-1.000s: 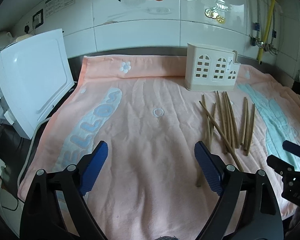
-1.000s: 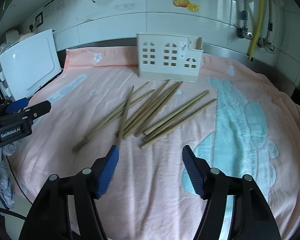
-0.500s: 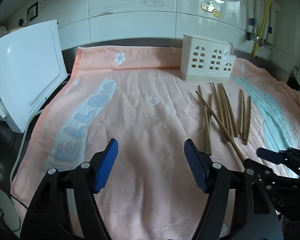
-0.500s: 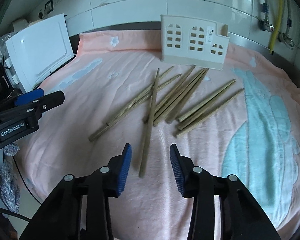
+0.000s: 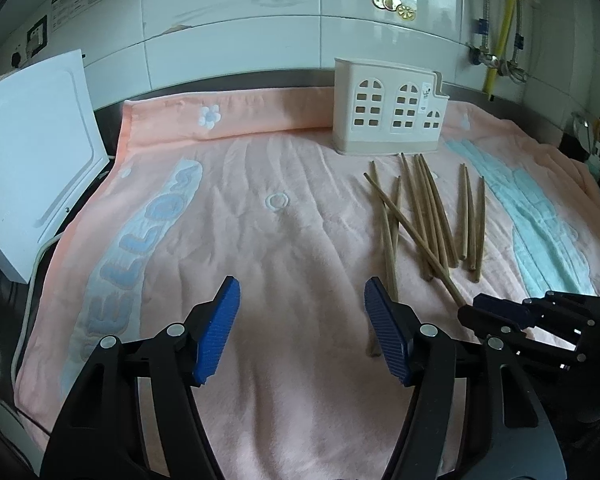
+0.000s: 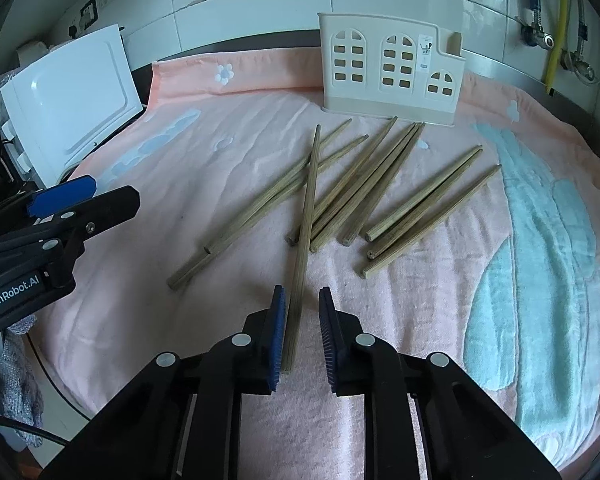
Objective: Organize utensils
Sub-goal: 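Close right tool on a wooden chopstick while left tool grasps another chopstick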
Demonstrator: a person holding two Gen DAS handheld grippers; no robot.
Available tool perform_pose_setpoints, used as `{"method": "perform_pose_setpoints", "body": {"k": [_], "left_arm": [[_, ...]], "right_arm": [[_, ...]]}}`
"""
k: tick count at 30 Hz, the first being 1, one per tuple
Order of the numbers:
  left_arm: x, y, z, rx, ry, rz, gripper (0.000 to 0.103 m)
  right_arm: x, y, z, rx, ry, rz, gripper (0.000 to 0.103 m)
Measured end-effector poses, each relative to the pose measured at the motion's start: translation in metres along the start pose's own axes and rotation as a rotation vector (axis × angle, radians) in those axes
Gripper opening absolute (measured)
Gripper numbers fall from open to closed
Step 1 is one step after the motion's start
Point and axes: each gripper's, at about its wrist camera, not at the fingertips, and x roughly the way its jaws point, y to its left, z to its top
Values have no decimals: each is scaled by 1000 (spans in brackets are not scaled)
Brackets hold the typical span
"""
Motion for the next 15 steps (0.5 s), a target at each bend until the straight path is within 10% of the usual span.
{"method": "perform_pose_setpoints", "body": {"k": [15], "left_arm": [[7,-11,0,19,24,-47,64]], "right_arm": [[-21,-6,5,-14,-82,-35,7]]}}
